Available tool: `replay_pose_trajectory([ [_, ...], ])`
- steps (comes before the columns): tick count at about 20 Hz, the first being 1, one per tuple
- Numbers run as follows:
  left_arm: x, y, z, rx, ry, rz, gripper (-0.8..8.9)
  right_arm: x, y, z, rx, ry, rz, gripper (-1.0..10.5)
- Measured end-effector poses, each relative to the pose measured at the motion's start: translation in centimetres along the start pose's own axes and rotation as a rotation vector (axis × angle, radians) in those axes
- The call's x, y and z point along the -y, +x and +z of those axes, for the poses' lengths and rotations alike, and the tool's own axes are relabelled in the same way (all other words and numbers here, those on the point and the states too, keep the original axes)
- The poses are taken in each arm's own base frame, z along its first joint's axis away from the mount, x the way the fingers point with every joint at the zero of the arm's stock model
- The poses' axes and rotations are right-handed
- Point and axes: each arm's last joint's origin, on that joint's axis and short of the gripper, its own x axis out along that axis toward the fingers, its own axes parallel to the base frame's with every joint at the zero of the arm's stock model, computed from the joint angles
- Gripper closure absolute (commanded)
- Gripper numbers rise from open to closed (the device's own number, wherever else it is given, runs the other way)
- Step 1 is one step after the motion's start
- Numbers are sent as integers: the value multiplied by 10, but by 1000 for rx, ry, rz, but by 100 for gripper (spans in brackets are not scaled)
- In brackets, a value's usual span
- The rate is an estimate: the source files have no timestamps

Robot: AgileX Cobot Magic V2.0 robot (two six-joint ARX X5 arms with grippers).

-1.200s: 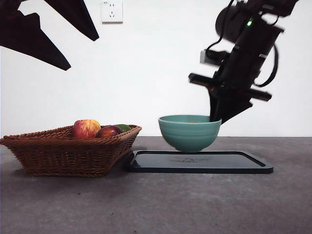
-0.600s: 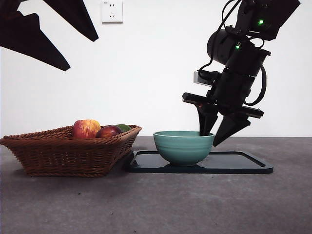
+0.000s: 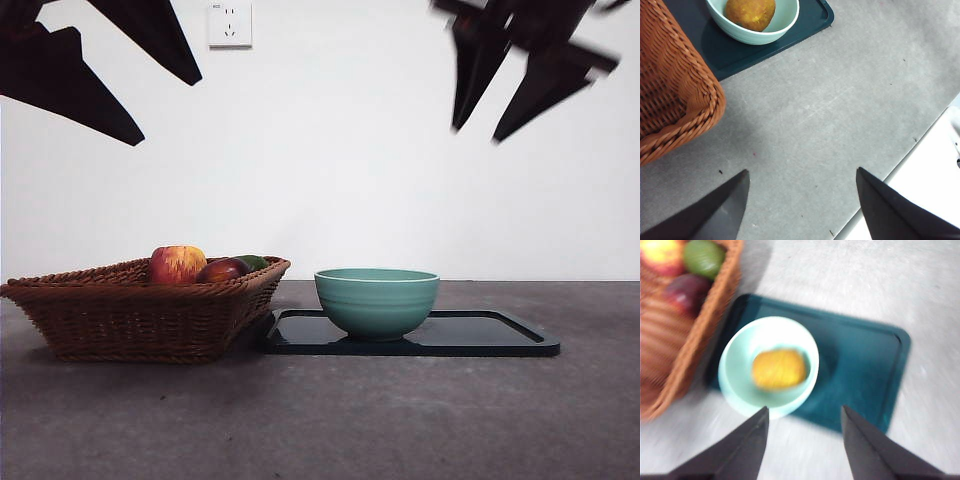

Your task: Pick up the wifruite, put it on the bowl, pick up the plate, put it on desk

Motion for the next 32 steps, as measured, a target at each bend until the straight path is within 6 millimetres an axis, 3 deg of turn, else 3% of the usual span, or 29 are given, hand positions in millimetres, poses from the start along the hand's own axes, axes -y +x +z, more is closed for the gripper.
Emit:
replay_pose_trajectory([
  [8,0,0,0,-3,0,0,470,-22,-118,-47,149,-108,94,716],
  [13,0,0,0,-3,1,0,470,-21,-158,-79,172,-136,126,716],
  [15,0,0,0,-3,2,0,470,-17,-161,-93,182,-137,129,716],
  [21,0,0,0,-3,2,0,470,-2,-137,-147,86,-121,177,716],
  [25,0,0,0,-3,3,0,470,7,-134,-175,61,-104,189,716],
  [32,0,0,0,-2,3,0,470,10,-137,-187,63,-97,190,716],
])
